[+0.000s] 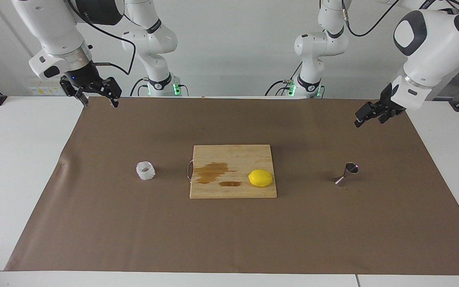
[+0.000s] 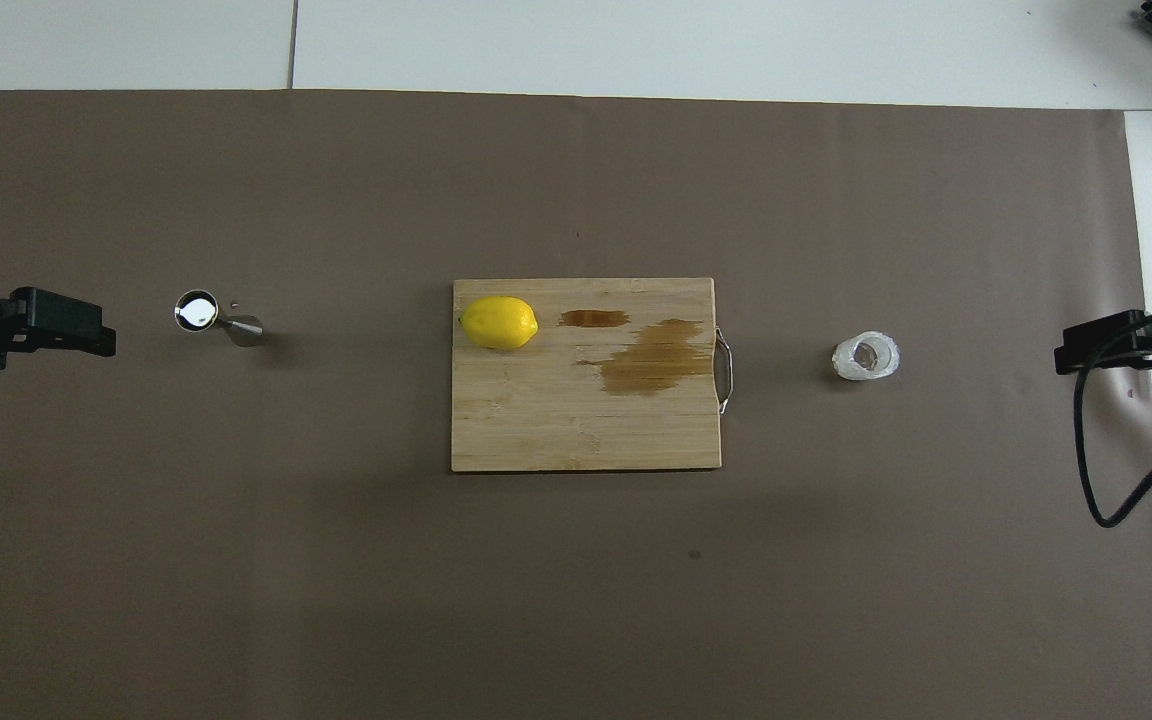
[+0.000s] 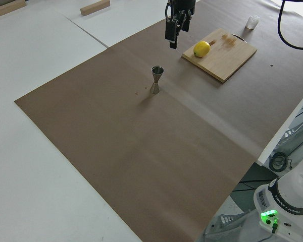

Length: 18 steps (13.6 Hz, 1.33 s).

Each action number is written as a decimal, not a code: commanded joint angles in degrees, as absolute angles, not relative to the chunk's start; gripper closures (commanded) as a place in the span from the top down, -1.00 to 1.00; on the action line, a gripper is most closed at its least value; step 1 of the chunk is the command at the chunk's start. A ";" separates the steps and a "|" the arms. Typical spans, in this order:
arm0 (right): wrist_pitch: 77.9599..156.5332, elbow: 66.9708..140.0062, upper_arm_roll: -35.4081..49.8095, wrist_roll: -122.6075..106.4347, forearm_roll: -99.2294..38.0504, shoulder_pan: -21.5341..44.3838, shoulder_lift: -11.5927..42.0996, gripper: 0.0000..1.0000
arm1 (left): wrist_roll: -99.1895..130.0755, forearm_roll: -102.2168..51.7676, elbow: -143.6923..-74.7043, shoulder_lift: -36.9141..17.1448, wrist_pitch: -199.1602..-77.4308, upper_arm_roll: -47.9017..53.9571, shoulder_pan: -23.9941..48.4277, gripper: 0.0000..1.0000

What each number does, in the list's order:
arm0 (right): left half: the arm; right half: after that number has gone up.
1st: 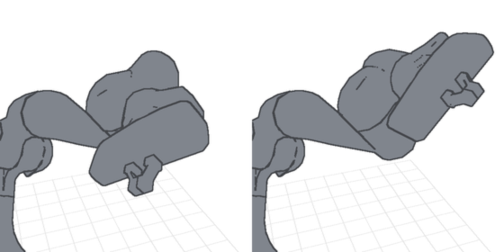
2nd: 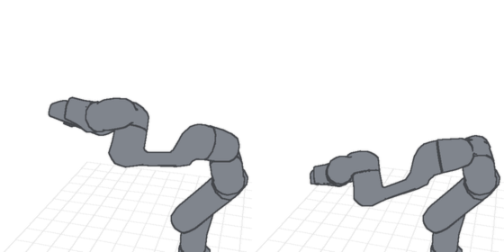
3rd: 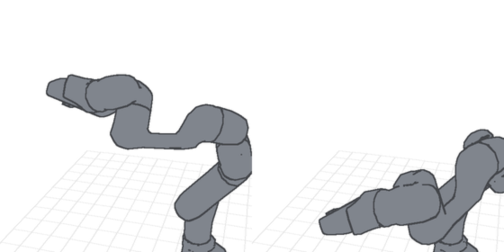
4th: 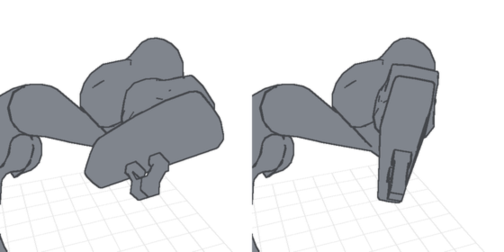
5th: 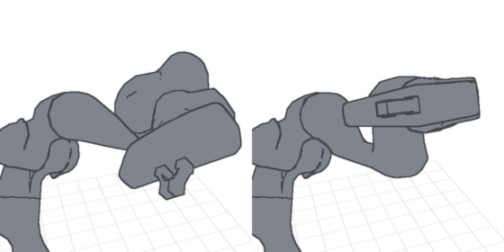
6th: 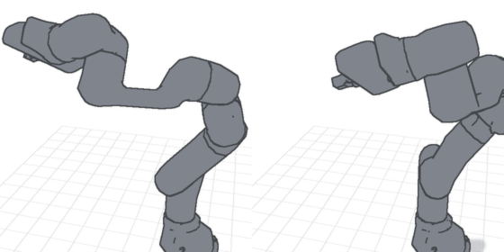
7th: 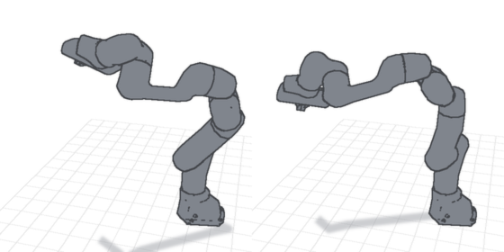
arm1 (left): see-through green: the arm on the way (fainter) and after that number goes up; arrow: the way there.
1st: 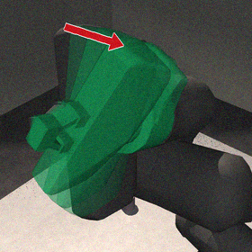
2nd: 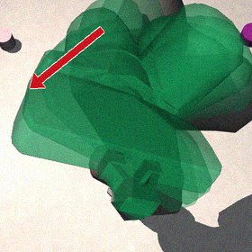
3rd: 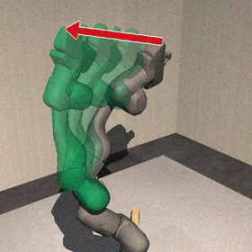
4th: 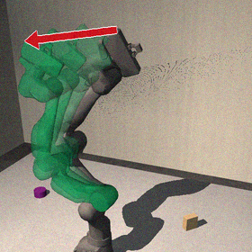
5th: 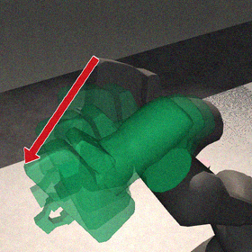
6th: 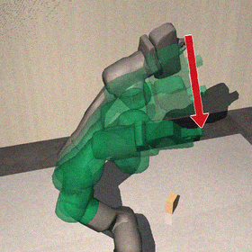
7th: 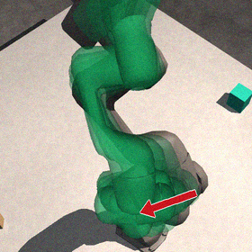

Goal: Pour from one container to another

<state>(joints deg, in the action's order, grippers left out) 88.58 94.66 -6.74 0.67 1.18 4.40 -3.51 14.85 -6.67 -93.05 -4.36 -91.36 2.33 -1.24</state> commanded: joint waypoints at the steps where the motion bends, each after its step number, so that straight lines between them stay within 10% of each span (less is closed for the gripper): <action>1: 88.59 94.66 -6.77 -0.53 1.23 4.31 -3.52 1.00 | 23.17 -12.36 -90.17 -7.21 -92.18 2.20 -3.94 1.00; 18: 88.51 94.66 -6.86 -0.53 1.23 4.22 -3.52 1.00 | 47.63 -45.42 -109.32 -9.93 -107.22 2.20 -17.92 1.00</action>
